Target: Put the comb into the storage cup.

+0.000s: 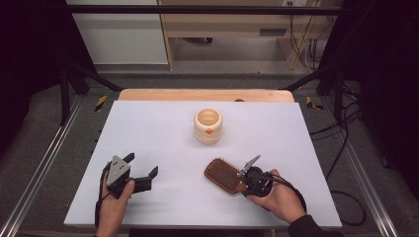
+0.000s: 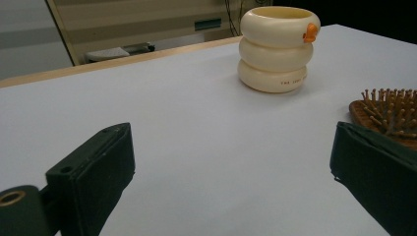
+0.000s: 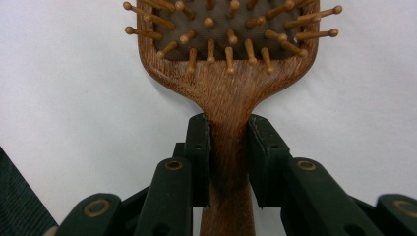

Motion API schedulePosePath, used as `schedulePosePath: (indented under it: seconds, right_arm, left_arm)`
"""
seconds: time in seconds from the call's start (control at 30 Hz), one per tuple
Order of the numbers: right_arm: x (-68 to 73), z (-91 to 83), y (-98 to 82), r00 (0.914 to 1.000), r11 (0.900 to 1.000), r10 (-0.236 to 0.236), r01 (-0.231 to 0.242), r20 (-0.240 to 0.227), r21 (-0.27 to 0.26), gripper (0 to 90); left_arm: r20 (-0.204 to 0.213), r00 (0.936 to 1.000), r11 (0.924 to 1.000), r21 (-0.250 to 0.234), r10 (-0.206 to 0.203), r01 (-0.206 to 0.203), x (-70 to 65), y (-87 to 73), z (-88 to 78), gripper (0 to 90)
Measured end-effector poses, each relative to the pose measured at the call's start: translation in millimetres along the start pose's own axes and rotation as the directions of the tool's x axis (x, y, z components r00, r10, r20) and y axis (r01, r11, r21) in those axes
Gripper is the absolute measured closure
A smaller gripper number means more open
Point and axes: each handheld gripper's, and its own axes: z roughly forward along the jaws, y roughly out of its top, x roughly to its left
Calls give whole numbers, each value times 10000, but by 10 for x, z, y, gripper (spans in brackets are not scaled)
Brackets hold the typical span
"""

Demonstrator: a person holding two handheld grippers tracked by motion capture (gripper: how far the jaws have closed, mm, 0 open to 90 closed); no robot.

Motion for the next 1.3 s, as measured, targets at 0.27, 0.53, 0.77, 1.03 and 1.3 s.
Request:
schedulePosePath:
  seconds: [0.27,0.53,0.77,1.03,1.3]
  right_arm:
    - [2,-14,-33,9999,9997,63,-61,90,-256,730]
    - [-11,-87,-51,9992,9943,253,-220,304,-1039,730]
    - [5,-137,-39,9979,9807,348,-235,551,-1942,730]
    - [38,-187,-16,9971,9504,508,-307,570,-3096,731]
    - [61,-201,4,9952,9193,813,-535,551,-3899,731]
  left_arm:
    - [-10,10000,10000,-24,13,-13,3,5,-10,33]
    - [19,10000,10000,-37,6,-6,-8,9,-17,33]
    - [131,9999,10000,-83,-23,25,-30,16,-24,33]
    - [174,9998,9999,-107,-61,63,-38,18,-28,33]
    - [229,9996,9998,-151,-157,160,-36,19,-33,33]
